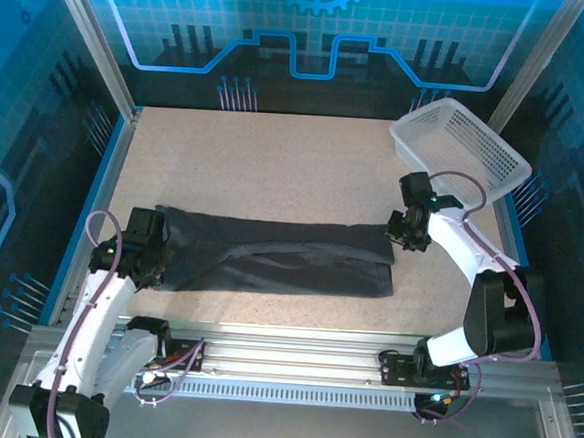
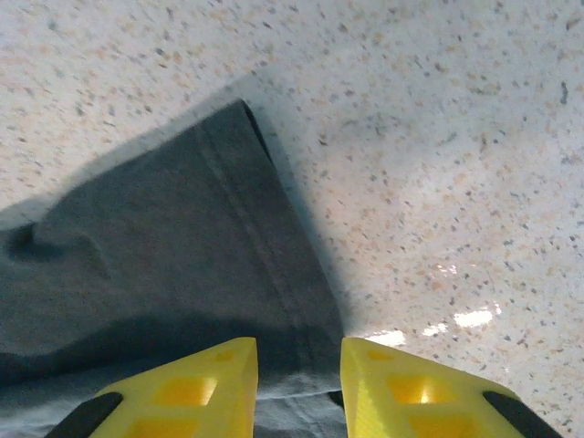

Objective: Fold and stack the t-shirts

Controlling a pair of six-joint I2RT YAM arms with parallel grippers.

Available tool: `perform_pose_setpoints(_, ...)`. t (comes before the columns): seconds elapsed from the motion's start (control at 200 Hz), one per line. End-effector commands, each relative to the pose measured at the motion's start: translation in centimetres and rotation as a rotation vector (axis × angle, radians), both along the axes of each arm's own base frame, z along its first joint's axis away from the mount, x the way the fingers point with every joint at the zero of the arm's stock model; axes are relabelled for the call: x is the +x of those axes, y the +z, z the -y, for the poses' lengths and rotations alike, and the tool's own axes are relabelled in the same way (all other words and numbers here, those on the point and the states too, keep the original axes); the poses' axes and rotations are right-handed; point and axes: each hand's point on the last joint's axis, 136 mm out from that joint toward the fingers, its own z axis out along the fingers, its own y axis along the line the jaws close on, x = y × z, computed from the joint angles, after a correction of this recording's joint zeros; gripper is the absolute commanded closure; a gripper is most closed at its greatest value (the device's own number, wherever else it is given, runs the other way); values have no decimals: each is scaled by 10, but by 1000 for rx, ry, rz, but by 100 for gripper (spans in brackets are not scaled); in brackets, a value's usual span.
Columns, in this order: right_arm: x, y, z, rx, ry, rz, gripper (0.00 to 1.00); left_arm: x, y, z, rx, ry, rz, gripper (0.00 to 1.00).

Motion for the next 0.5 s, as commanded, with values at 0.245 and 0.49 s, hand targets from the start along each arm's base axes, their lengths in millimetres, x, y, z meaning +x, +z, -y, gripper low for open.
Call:
perform_pose_setpoints(0.245,15,-40,-63,155,20,-167,82,114,12,-15,-137,2,111,60)
perform_pose_setpoints(0.49,15,-76,-38,54,-72,-377,78,160,-35,-39,-222,-81,-28,51)
